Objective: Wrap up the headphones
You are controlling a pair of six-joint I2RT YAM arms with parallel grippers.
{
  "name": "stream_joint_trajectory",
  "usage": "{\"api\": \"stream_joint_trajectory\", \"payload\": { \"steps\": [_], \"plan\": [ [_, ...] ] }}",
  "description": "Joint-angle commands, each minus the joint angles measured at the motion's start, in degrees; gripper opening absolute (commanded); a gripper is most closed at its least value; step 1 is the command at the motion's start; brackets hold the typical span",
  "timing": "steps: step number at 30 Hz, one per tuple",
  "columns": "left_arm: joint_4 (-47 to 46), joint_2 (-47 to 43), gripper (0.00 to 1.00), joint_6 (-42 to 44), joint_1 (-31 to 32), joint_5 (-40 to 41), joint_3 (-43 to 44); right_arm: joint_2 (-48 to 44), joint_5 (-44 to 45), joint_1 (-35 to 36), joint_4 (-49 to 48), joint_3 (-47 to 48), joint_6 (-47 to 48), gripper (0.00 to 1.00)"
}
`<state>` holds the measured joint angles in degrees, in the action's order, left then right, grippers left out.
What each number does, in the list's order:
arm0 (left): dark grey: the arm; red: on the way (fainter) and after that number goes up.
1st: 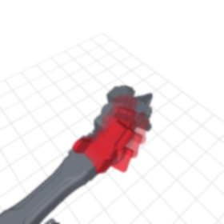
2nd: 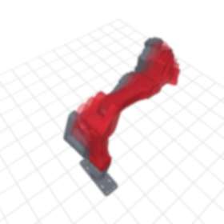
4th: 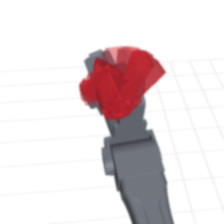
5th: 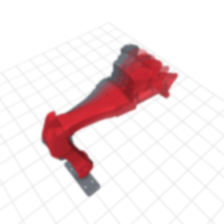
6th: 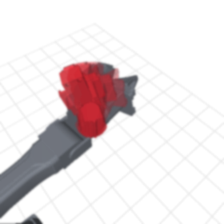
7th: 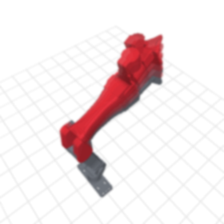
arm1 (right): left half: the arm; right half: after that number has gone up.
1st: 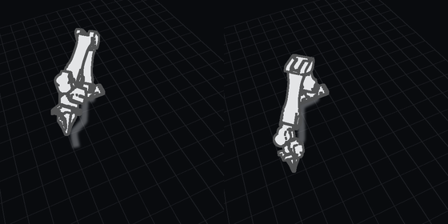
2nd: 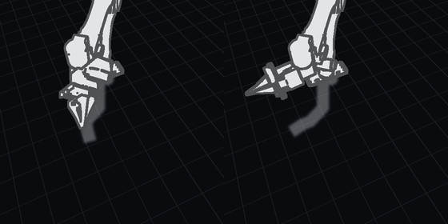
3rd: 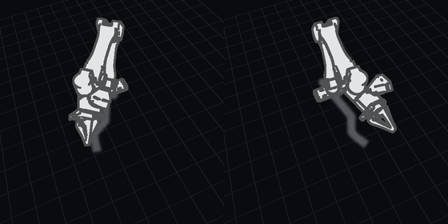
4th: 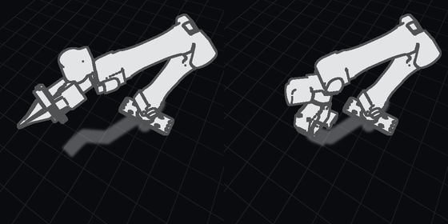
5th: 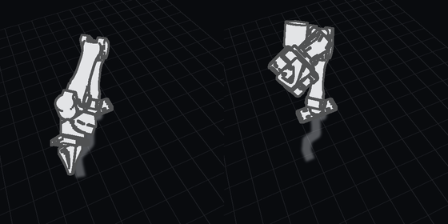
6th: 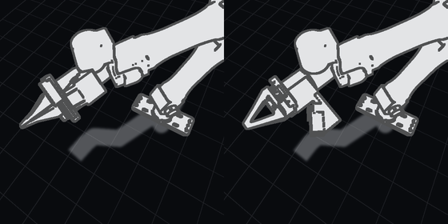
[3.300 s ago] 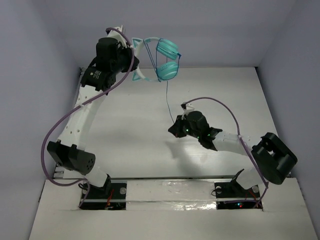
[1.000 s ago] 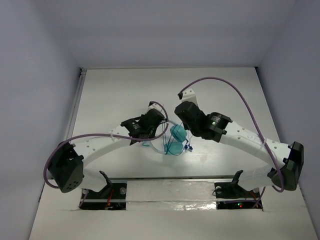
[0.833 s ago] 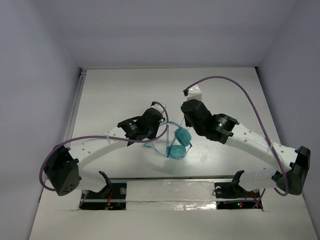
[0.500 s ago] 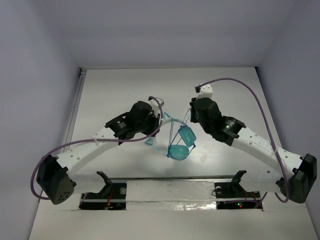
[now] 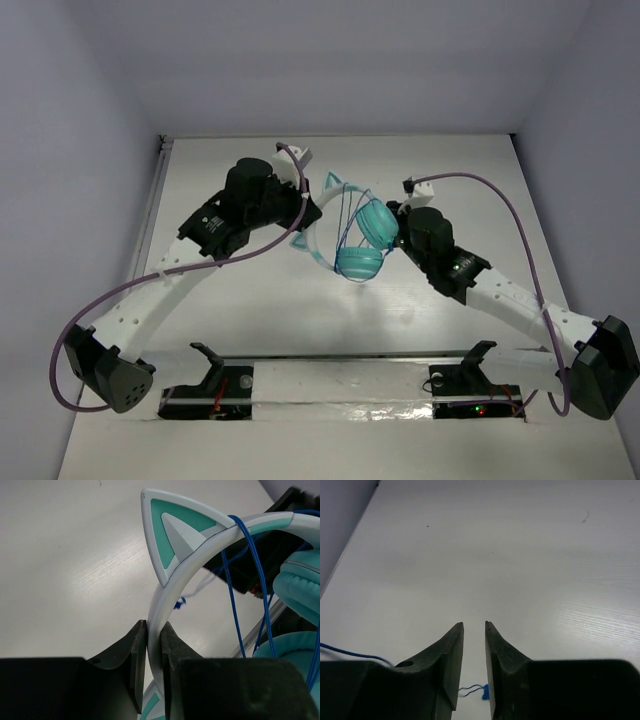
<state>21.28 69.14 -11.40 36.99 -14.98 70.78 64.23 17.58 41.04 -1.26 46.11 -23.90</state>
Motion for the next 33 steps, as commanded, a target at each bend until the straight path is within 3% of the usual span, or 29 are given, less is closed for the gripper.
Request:
{"api": "stream_joint_trajectory", "payload": {
  "steps": [1, 5, 11, 14, 15, 16, 17, 22, 23, 27, 29, 33],
  "plan": [
    [-4.1, -1.7, 0.00, -1.6, -1.0, -5.0, 6.0, -0.2, -3.9, -1.0, -11.5, -2.0, -0.6, 0.31],
    [-2.9, -0.8, 0.00, -1.7, -1.0, -4.8, 8.9, 0.5, -6.1, -2.4, -16.5, -3.8, 0.3, 0.45],
    [-0.8, 0.5, 0.00, -1.6, -1.6, -2.5, 13.1, 1.6, -8.5, -2.4, -18.3, -5.8, 0.5, 0.47],
    [0.1, 0.6, 0.00, -1.3, -1.6, -1.3, 14.9, 1.0, -6.0, -2.4, -17.7, -6.7, -0.6, 0.36],
    [0.6, 0.6, 0.00, -1.3, -1.6, -0.3, 15.3, 0.5, -5.6, -2.4, -17.0, -6.8, -0.9, 0.15],
    [0.9, 0.7, 0.00, -1.3, -1.6, 0.2, 16.4, 0.2, -5.0, -2.4, -16.4, -6.8, -1.1, 0.04],
    [1.1, 0.8, 0.00, -1.2, -1.6, 0.5, 16.9, -0.1, -3.9, -2.4, -15.8, -6.8, -1.4, 0.00],
    [2.4, 1.8, 0.00, -1.0, -1.6, 3.3, 20.2, -3.0, -2.2, -2.4, -12.2, -7.3, -1.4, 0.00],
    [2.7, 2.0, 0.00, -1.0, -2.1, 3.7, 20.6, -3.8, -2.5, -2.4, -12.3, -8.2, -1.3, 0.04],
    [3.2, 2.9, 0.00, -1.2, -2.1, 4.3, 21.9, -6.9, -8.4, -2.4, -12.2, -8.9, 1.6, 0.38],
    [3.2, 3.4, 0.00, -1.3, -2.1, 4.2, 22.1, -6.8, -12.1, -2.4, -12.0, -8.7, 2.2, 0.46],
    [3.3, 3.5, 0.00, -1.3, -2.1, 4.0, 22.2, -3.9, -22.2, -2.4, -12.5, -7.4, 4.2, 0.49]
  ]
}}
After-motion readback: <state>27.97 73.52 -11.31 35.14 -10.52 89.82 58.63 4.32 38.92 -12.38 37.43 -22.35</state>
